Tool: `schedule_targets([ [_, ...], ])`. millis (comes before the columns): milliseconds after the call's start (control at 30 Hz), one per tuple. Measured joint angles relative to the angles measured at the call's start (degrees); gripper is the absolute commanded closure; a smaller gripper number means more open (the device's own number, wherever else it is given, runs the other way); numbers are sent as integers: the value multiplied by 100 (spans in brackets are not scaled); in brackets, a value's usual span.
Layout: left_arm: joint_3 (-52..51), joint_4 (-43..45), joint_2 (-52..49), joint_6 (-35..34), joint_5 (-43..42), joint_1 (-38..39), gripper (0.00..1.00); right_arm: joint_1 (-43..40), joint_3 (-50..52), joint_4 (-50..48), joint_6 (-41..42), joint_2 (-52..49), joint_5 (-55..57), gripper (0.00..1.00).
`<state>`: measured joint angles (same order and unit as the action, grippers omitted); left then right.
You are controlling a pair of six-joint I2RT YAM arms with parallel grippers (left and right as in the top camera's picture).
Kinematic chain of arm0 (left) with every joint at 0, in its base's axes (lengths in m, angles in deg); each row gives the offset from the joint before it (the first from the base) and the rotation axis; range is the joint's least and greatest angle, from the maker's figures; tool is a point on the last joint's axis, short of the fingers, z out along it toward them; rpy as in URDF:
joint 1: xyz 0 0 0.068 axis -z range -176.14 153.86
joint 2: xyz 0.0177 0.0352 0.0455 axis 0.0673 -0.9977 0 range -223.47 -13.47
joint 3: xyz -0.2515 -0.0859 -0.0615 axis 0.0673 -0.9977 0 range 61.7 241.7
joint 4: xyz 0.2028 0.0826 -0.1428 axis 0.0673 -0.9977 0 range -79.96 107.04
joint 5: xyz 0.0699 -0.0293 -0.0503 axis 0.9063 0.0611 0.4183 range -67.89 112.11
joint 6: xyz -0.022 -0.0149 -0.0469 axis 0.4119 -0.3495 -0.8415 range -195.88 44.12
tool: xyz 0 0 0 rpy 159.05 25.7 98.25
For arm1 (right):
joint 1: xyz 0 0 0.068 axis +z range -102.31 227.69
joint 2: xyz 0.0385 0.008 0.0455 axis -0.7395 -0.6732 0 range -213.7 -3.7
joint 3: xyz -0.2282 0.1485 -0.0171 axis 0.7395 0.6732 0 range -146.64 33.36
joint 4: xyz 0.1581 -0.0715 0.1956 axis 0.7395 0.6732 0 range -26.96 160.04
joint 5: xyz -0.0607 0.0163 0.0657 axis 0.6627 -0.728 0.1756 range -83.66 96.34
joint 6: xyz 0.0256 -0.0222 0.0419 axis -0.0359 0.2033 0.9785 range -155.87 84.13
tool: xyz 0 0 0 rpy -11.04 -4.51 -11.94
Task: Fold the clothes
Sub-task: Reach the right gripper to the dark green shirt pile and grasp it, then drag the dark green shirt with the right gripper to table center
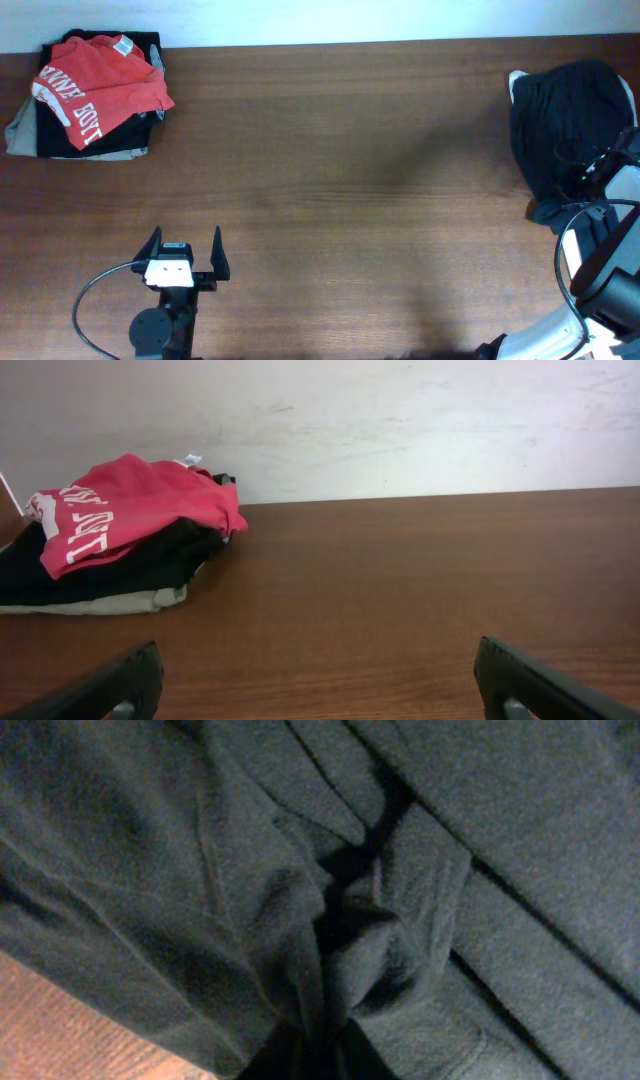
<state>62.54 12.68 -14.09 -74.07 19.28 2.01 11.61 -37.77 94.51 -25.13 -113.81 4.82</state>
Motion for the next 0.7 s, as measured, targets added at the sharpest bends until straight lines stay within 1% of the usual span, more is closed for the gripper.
schedule_targets([
  [33, 0, 0, 0, 0, -2, 0, 1, 0, -35, 57, -4, 0, -2, 96],
  [100, 0, 0, -2, 0, 0, 0, 1, -2, -205, 162, -4, 76, -378, 96],
  [200, 0, 0, 0, 0, 0, 0, 1, 50, -389, 107, 90, 743, -1812, 96],
  [233, 0, -2, 0, 0, -2, 0, 1, 216, -476, 85, 136, 1062, -2238, 96],
  [267, 0, 0, -2, 0, 0, 0, 1, 372, -476, 103, 138, 1172, -2306, 96],
  [300, 0, 0, 0, 0, 0, 0, 1, 984, -481, 101, 153, 1405, -2485, 96],
  [367, 0, 0, 0, 0, 0, 0, 1, 2542, -496, -79, 284, 1620, -2868, 96],
  [400, 0, -2, -2, 0, -2, 0, 1, 2938, -496, -151, 328, 1620, -2935, 96],
  [467, 0, -2, -2, 0, 2, 0, 1, 4586, -498, -697, 560, 1620, -3062, 96],
  [533, 0, -2, 0, 0, 0, 0, 1, 5716, -507, -1154, 752, 1624, -3115, 96],
  [567, 0, 0, 0, 0, -2, 0, 1, 6406, -507, -1322, 861, 1626, -3091, 96],
  [600, 0, 0, 0, 0, 0, 0, 1, 6741, -507, -1342, 898, 1628, -3053, 95],
  [633, 0, 0, 0, 0, -2, 0, 1, 6885, -507, -1353, 905, 1631, -3016, 87],
  [667, 0, -2, 0, 0, 0, 0, 1, 7130, -507, -1331, 901, 1631, -2962, 83],
  [700, 0, -2, 0, 0, -2, 0, 1, 7316, -507, -1303, 881, 1631, -2940, 83],
])
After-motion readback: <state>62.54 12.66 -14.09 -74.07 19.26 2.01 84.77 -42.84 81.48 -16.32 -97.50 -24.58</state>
